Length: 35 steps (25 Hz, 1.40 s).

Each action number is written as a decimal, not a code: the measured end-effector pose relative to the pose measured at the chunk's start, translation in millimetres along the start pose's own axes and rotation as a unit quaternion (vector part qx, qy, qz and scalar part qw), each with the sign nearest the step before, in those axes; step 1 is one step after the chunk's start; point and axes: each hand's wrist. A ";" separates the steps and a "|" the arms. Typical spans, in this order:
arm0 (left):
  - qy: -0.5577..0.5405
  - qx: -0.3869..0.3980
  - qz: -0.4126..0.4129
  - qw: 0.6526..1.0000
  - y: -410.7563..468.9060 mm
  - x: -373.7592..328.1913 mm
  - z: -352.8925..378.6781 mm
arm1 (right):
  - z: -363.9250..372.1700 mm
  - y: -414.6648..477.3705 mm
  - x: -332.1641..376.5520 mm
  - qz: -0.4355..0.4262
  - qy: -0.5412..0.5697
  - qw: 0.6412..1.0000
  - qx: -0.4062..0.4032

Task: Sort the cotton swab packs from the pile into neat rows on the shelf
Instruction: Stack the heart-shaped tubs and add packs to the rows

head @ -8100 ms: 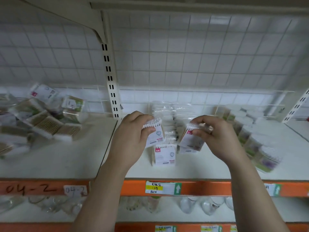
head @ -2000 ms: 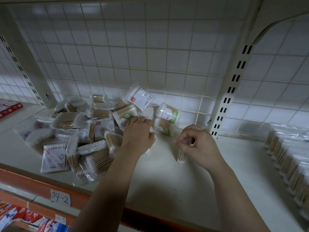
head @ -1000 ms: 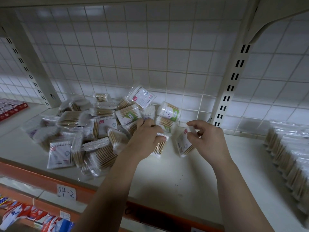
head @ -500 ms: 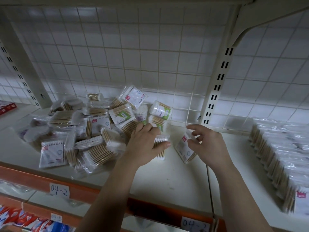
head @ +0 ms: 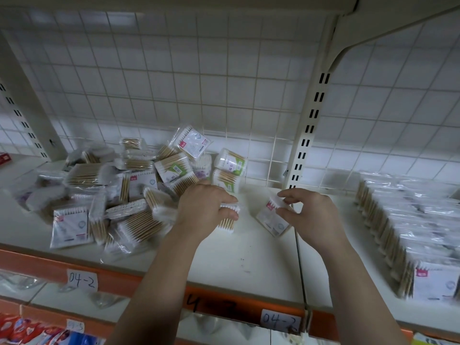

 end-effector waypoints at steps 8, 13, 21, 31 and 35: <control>0.016 0.045 -0.013 0.999 -0.7 -14.7 -2.1 | -11.6 -7.0 0.3 0.002 0.013 1.000 -0.006; 0.013 0.008 -0.017 1.000 -0.4 -22.8 8.9 | -18.1 -6.1 -6.8 0.007 -0.004 1.000 -0.026; -0.110 -0.051 0.050 0.991 20.8 -52.7 11.2 | -71.7 -7.4 -24.0 -0.038 -0.036 0.994 -0.094; -0.171 -0.069 0.076 0.980 57.0 -199.0 36.9 | -210.4 -11.1 -114.3 -0.075 -0.067 0.980 -0.171; -0.142 -0.058 0.092 0.984 75.2 -256.0 62.7 | -262.4 -6.7 -170.1 -0.056 -0.078 0.977 -0.193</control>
Point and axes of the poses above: each hand's wrist, its own y-axis towards the middle knuckle, its own z-axis out of the palm, x = y × z, and after that the axes turned 1 degree about x, right-handed
